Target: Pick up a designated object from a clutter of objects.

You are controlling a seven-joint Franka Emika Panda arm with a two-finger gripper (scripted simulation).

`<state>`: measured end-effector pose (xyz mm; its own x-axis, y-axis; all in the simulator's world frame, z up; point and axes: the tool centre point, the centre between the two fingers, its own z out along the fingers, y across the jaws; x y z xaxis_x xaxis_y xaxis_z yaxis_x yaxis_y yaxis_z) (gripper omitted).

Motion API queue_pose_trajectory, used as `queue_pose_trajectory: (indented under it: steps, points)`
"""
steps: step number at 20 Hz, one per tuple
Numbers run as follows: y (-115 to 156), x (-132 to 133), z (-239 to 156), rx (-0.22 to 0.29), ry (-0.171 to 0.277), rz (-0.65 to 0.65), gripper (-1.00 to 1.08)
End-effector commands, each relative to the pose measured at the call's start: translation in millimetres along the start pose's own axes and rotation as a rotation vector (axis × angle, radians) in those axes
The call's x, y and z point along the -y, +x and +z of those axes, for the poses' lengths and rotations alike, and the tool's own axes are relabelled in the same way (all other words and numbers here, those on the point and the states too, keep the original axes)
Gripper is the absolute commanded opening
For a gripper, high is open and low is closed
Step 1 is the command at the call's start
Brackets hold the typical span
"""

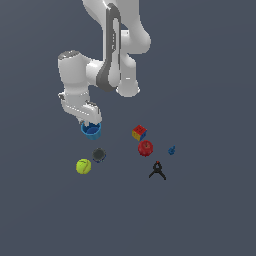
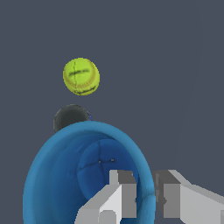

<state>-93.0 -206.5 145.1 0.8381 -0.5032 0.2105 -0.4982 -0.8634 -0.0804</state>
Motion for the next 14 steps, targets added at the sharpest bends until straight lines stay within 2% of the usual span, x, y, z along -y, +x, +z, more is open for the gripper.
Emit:
queue_pose_trajectory:
  steps: [1,14]
  points:
    - [2.7,11.6,-8.2,-0.003,-0.001,0.001,-1.00]
    - [15.5,87.3,-56.8,-0.005,-0.007,0.002,-1.00]
